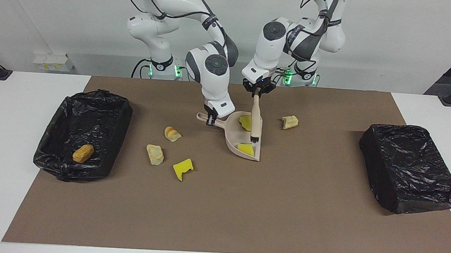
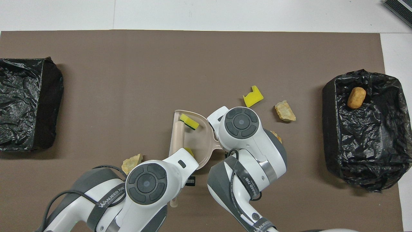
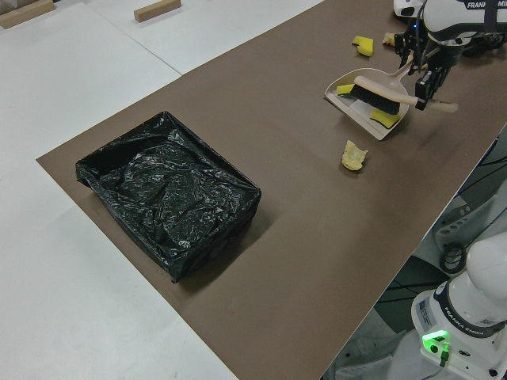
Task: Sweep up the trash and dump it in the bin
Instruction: 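Brush the gathered pieces up into the dustpan with the left gripper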
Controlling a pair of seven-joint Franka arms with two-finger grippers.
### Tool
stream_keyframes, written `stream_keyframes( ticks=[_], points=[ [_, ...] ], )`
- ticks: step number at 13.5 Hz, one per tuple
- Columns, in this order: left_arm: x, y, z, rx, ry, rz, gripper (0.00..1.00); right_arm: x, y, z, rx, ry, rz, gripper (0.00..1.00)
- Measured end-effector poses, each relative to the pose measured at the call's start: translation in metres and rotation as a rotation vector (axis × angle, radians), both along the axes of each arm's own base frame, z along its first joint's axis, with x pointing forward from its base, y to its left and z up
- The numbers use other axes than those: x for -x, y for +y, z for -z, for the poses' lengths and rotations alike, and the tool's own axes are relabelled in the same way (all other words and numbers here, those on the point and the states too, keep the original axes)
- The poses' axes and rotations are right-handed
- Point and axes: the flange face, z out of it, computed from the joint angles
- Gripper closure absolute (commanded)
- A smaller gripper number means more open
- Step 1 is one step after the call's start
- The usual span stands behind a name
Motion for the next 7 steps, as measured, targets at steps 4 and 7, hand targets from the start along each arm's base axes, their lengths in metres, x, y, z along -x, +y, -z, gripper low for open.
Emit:
stream_keyframes(
  ticks=[4,7],
  points=[
    [0.021,0.053,-0.027,-0.099,0.136,-0.043,1.00,0.000,0.000,0.000,0.000,0.001,0.000,1.00],
    [0.036,0.098,-0.009,-0.154,0.179,-0.181,1.00,0.000,0.000,0.000,0.000,0.000,0.000,1.00]
  ],
)
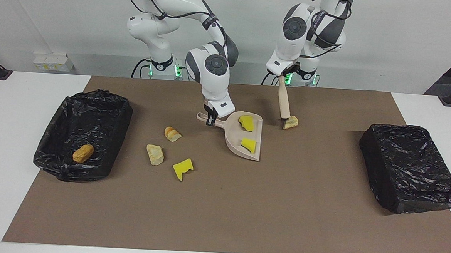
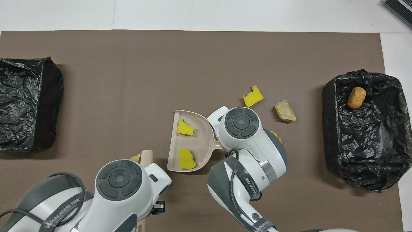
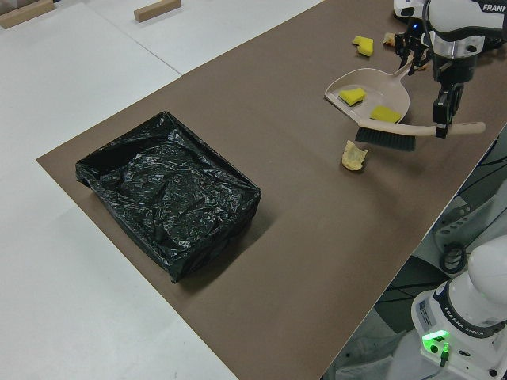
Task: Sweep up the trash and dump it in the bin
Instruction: 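Brush the gathered pieces up into the dustpan with the left gripper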
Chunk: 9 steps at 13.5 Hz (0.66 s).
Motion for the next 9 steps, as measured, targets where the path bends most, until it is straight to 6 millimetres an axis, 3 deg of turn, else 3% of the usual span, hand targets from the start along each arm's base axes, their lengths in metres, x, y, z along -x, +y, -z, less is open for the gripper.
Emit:
stream_keyframes(
  ticks=[2,4,6,9],
  points=[
    [0.008,0.031,0.014,-0.045,0.005,-0.129,1.00,0.000,0.000,0.000,-0.001,-0.001,0.000,1.00],
    [0.006,0.043,0.019,-0.061,-0.056,-0.268,1.00,0.000,0.000,0.000,-0.001,-0.001,0.000,1.00],
    [-0.001,0.041,0.035,-0.052,-0.105,-0.323,1.00,0.000,0.000,0.000,0.000,-0.001,0.000,1.00],
    [-0.025,0.027,0.069,0.025,-0.169,-0.242,1.00,-0.001,-0.002,0.001,0.001,-0.001,0.021,1.00]
  ],
)
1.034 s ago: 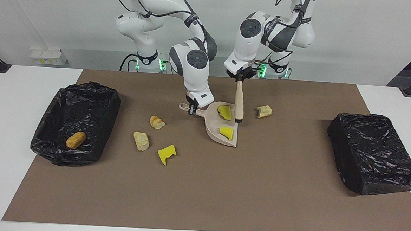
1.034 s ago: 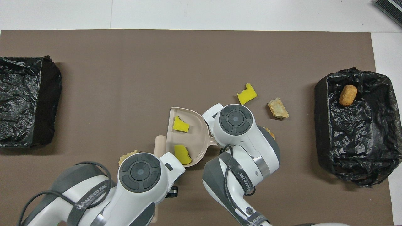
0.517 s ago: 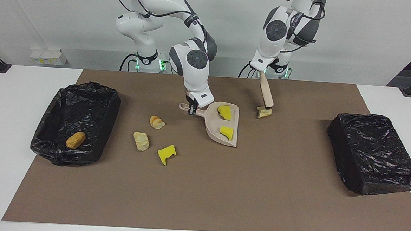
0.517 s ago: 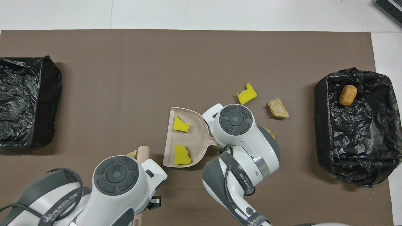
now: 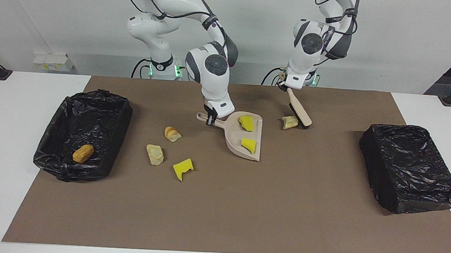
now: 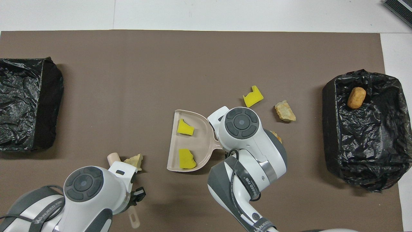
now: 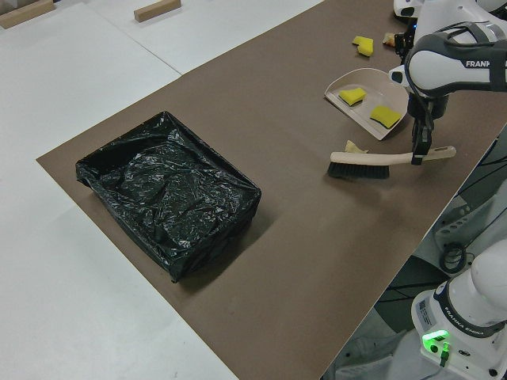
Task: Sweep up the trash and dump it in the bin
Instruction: 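Brush the gathered pieces up into the dustpan with the left gripper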
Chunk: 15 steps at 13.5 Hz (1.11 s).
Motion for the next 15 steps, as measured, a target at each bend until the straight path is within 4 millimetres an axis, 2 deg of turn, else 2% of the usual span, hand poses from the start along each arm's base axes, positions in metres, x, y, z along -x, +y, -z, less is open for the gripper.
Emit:
stream_keyframes(
  ticks=[2,5,8,11,15],
  points=[
    [-0.017,-0.011,0.010,0.051,-0.036,0.123,1.00,-0.009,-0.012,0.002,-0.010,-0.011,0.011,1.00],
    [-0.037,-0.037,0.001,0.109,-0.093,0.234,1.00,-0.017,-0.024,0.004,-0.014,-0.015,0.025,1.00],
    [-0.033,-0.079,-0.008,0.164,-0.140,0.298,1.00,-0.016,-0.024,0.004,-0.014,-0.015,0.025,1.00],
    [-0.027,-0.109,-0.017,0.186,-0.165,0.355,1.00,-0.016,-0.024,0.004,-0.014,-0.014,0.025,1.00],
    [-0.019,-0.152,-0.039,0.238,-0.194,0.411,1.00,-0.016,-0.024,0.004,-0.014,-0.014,0.025,1.00]
  ],
)
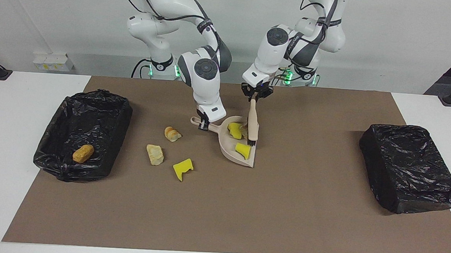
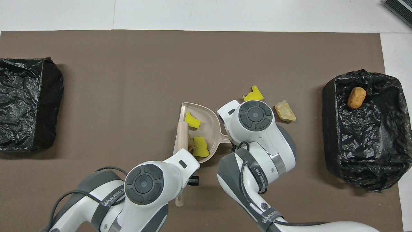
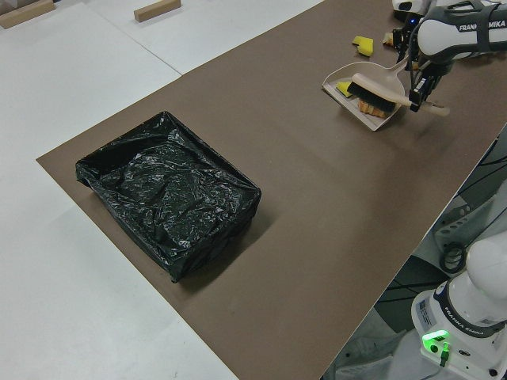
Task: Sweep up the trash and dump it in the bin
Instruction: 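Brush the gathered pieces up into the dustpan with the left gripper, then carry the loaded dustpan over the nearby black bin with the right gripper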
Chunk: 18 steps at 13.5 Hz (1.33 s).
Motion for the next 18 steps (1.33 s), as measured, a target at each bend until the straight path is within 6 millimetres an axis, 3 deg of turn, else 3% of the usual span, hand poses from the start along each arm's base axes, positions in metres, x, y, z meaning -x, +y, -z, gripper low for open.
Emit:
stream_keyframes(
  ticks=[3,5,10,14,18],
  points=[
    [-0.002,-0.018,-0.011,0.020,-0.002,0.001,1.00,0.000,0.000,0.000,0.000,0.000,0.000,1.00],
    [-0.004,-0.012,-0.012,-0.006,0.033,-0.003,1.00,0.000,0.000,0.000,0.000,0.001,0.001,1.00],
    [-0.034,0.049,-0.019,-0.108,0.066,-0.124,1.00,-0.007,-0.014,0.000,0.001,0.006,0.022,1.00],
    [0.001,0.056,-0.007,-0.159,0.077,-0.156,1.00,-0.025,-0.057,-0.017,-0.017,-0.006,0.054,1.00],
    [0.052,0.016,0.012,-0.151,0.035,-0.081,1.00,-0.040,-0.104,-0.060,-0.096,-0.035,0.089,1.00]
  ],
)
